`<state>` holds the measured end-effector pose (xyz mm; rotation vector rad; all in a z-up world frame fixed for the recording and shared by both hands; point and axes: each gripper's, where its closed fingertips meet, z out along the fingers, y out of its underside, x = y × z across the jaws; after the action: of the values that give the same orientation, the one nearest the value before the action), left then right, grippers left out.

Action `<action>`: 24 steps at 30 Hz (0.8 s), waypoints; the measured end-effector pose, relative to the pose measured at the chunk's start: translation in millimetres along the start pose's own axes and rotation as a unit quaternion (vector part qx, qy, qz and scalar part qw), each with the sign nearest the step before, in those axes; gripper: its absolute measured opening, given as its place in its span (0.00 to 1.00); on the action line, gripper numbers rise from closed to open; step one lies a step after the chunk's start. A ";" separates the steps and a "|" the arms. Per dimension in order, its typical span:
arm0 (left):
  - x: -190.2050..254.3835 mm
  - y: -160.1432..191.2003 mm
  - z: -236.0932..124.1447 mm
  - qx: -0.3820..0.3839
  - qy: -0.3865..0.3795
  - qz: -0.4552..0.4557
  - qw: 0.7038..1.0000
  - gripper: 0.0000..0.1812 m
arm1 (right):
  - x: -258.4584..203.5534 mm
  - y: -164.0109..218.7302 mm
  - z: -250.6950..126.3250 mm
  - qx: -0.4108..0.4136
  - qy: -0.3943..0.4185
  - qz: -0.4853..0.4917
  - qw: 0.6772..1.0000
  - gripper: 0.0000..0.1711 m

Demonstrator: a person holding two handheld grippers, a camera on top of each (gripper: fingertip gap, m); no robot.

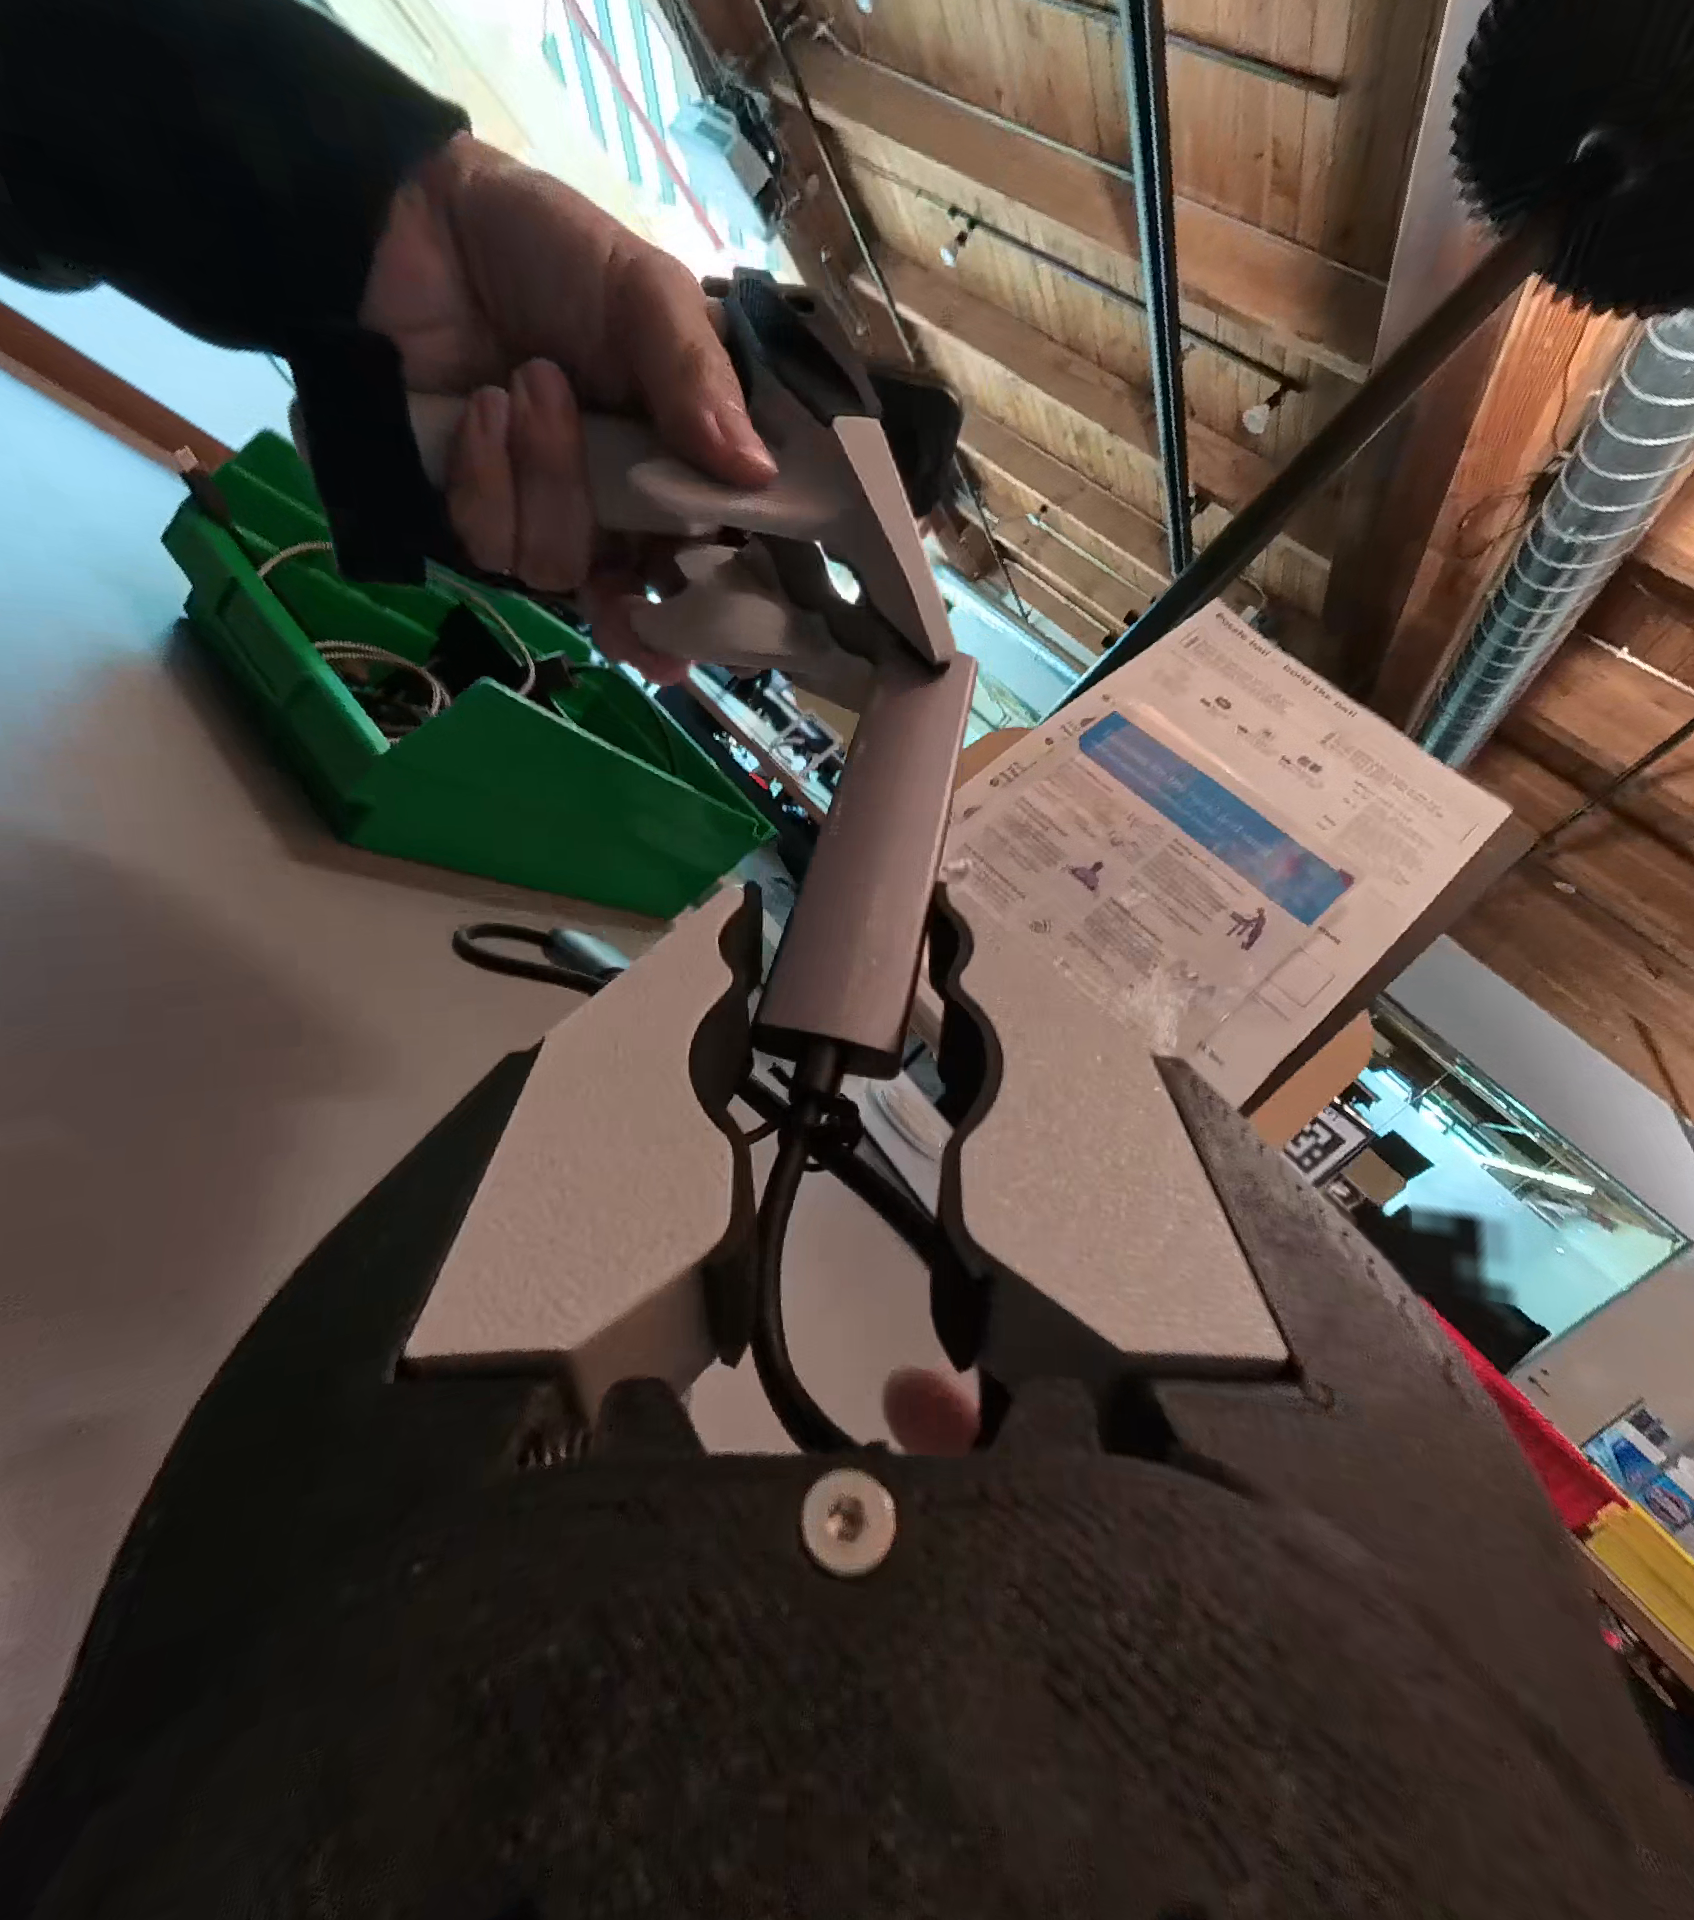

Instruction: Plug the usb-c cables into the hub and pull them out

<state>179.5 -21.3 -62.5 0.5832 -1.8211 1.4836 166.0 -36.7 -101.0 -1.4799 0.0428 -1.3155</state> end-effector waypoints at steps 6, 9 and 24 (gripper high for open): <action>-22.1 -6.4 0.2 0.029 -0.016 -0.026 0.999 0.03 | 10.8 8.0 1.4 0.007 0.028 0.133 0.991 0.13; -29.1 -11.7 5.0 0.062 -0.007 -0.066 0.996 0.04 | 15.4 9.8 0.4 0.021 0.036 0.197 0.980 0.13; -25.4 -35.6 -103.3 0.197 -0.308 0.213 0.906 0.07 | 23.7 51.4 -4.0 0.005 0.059 0.350 0.935 0.13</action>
<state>246.3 67.8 -49.0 0.9843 -2.2333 2.1750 202.4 -74.8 -122.2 -1.2036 0.5891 -0.8076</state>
